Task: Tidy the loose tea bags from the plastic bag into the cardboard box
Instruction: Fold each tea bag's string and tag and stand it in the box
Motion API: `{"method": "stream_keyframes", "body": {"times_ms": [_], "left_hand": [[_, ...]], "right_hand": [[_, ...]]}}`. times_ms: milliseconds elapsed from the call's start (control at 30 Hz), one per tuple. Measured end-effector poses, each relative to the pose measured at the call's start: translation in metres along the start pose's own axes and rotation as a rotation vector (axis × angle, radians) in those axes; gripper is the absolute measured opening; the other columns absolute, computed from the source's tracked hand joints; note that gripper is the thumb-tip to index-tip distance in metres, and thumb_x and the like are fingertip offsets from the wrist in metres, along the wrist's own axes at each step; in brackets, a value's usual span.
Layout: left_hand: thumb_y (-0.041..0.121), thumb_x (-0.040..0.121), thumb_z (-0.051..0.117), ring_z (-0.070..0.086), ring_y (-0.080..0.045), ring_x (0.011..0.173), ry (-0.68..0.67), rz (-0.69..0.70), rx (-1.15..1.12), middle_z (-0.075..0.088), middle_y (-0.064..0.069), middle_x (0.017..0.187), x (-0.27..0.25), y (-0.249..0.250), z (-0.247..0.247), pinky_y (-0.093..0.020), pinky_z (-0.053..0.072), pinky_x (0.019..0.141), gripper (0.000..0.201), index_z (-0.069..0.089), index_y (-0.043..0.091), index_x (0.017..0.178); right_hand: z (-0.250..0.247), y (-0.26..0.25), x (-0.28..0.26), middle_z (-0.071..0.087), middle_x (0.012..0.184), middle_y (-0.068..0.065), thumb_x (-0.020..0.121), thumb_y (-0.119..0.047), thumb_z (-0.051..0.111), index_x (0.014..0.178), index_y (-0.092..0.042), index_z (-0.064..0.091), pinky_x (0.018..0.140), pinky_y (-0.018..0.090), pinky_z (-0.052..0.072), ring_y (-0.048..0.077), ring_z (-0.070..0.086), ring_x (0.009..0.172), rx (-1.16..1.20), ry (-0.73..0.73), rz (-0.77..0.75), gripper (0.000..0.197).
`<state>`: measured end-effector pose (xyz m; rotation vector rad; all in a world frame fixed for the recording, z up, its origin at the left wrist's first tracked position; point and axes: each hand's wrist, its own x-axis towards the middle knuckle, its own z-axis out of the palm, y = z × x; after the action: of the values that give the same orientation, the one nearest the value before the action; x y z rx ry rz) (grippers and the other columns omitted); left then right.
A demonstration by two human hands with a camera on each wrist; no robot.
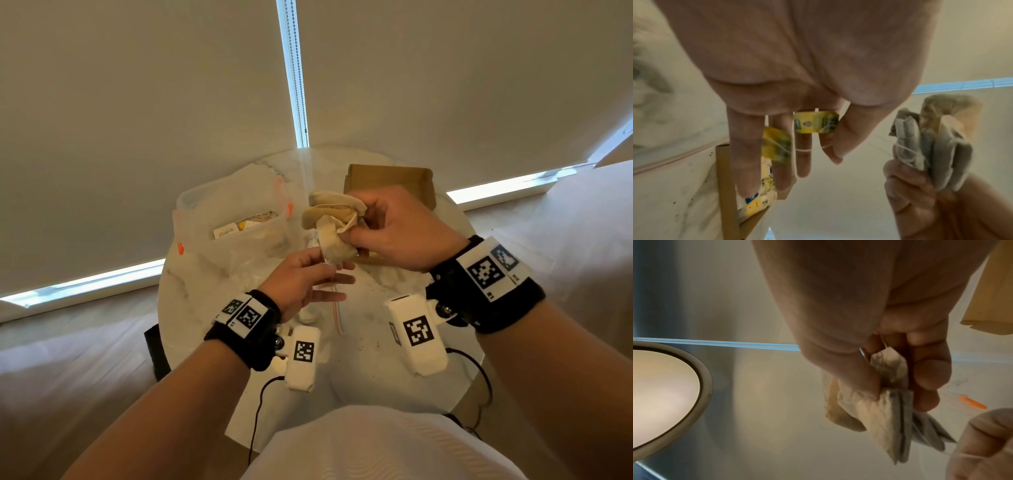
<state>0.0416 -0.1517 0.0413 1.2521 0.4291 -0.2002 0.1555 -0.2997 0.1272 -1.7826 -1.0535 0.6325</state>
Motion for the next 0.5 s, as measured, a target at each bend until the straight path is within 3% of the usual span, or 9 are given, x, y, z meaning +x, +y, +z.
{"method": "stream_keyframes", "body": {"times_ms": [67,133,233,367,500], "left_hand": [[-0.012,0.092,0.053,0.068,-0.027,0.102,-0.009,0.049,0.119,0.070,-0.011,0.112,0.002,0.000,-0.002,-0.045,0.055,0.090,0.031,0.062,0.006,0.116],[-0.016,0.088,0.057,0.067,-0.022,0.097,-0.055,0.102,0.312,0.071,-0.007,0.107,0.001,0.003,-0.003,-0.038,0.054,0.089,0.037,0.062,0.012,0.112],[-0.001,0.095,0.059,0.066,-0.015,0.084,-0.140,0.117,0.511,0.072,-0.004,0.087,0.000,0.002,0.000,-0.034,0.053,0.085,0.017,0.067,0.013,0.100],[0.011,0.103,0.049,0.059,-0.018,0.062,-0.088,0.027,0.340,0.059,-0.007,0.066,0.002,-0.002,-0.001,-0.036,0.054,0.070,0.019,0.065,0.005,0.094],[0.004,0.100,0.049,0.066,-0.022,0.069,-0.081,-0.030,-0.027,0.065,-0.016,0.088,0.000,0.004,-0.007,-0.032,0.058,0.063,0.014,0.062,0.003,0.104]], "right_hand": [[0.002,-0.003,0.001,0.073,0.096,0.002,0.092,-0.014,0.066,0.111,-0.014,0.069,0.078,0.048,0.057,0.020,0.070,0.087,-0.010,-0.016,0.002,0.019],[0.003,-0.007,0.004,0.073,0.094,0.003,0.092,-0.012,0.066,0.109,-0.012,0.069,0.075,0.041,0.059,0.017,0.070,0.083,-0.002,-0.029,-0.001,0.018],[0.002,-0.012,0.009,0.071,0.089,0.010,0.092,-0.009,0.064,0.106,-0.011,0.069,0.065,0.039,0.058,0.026,0.068,0.072,0.000,-0.037,-0.021,0.015],[-0.003,-0.011,0.014,0.069,0.087,0.013,0.092,-0.010,0.064,0.103,-0.016,0.068,0.063,0.045,0.056,0.032,0.065,0.069,0.016,-0.029,-0.037,0.012],[-0.006,-0.002,0.016,0.070,0.090,0.012,0.093,-0.013,0.063,0.105,-0.012,0.068,0.064,0.051,0.057,0.034,0.067,0.075,-0.028,-0.033,-0.026,0.013]]}}
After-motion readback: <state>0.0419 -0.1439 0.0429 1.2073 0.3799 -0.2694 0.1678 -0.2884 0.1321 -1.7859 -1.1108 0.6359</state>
